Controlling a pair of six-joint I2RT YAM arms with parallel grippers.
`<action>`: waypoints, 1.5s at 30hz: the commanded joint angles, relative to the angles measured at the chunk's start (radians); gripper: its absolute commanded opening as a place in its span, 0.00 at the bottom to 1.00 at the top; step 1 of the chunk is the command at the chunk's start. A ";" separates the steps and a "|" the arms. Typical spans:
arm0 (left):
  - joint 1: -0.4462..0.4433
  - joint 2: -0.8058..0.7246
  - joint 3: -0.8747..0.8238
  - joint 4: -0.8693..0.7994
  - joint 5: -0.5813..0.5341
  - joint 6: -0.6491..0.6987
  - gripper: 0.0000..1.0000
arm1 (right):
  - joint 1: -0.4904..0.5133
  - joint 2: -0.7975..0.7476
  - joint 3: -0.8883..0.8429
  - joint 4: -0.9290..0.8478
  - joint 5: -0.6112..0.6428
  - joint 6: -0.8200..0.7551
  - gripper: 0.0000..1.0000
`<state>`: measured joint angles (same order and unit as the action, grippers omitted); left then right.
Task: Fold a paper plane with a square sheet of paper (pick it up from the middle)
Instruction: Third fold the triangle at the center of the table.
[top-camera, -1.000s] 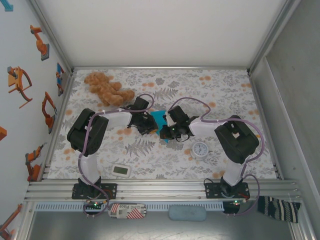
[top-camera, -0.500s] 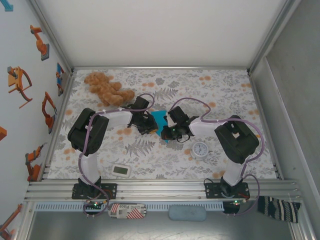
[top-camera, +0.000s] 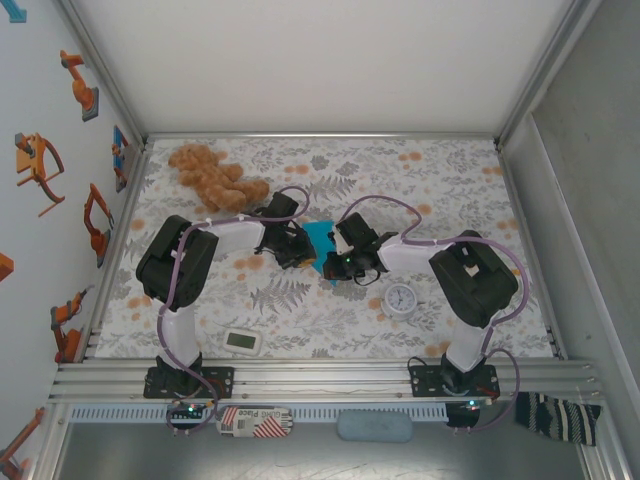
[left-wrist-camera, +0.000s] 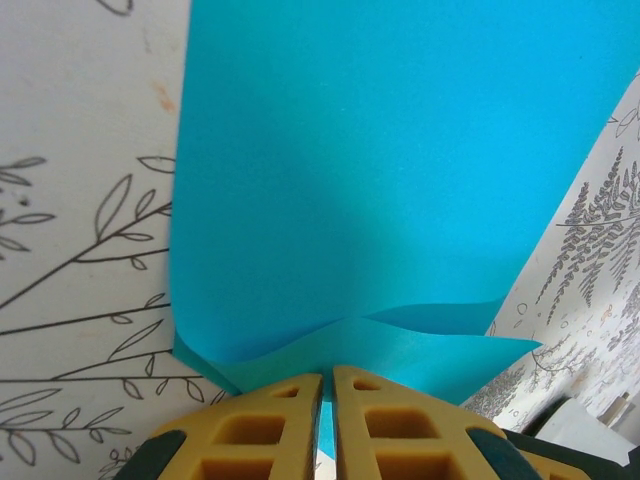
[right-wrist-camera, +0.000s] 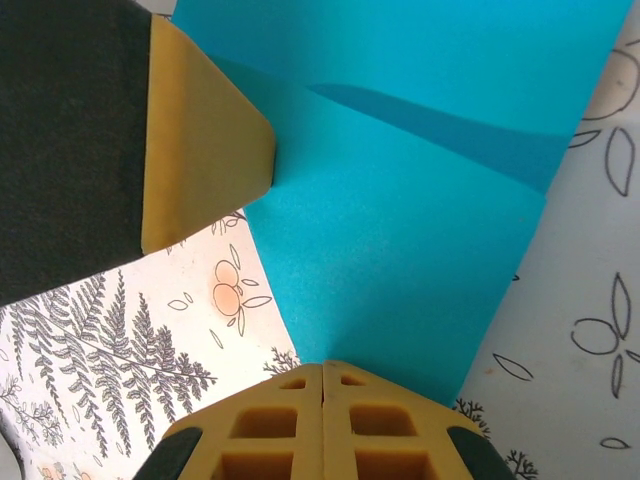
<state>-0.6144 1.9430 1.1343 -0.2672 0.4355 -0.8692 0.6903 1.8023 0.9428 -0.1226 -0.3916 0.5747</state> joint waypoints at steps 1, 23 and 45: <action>0.007 0.078 -0.021 -0.106 -0.084 0.033 0.14 | -0.006 0.001 -0.019 -0.040 0.030 -0.024 0.00; 0.022 0.122 -0.011 -0.112 -0.086 0.052 0.14 | -0.023 -0.143 -0.081 -0.143 -0.004 -0.150 0.00; 0.018 0.134 -0.001 -0.117 -0.079 0.052 0.14 | 0.017 0.001 0.094 -0.053 -0.085 -0.077 0.00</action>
<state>-0.5976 1.9804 1.1725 -0.2924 0.4896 -0.8398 0.7013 1.7821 1.0046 -0.1864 -0.4358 0.4812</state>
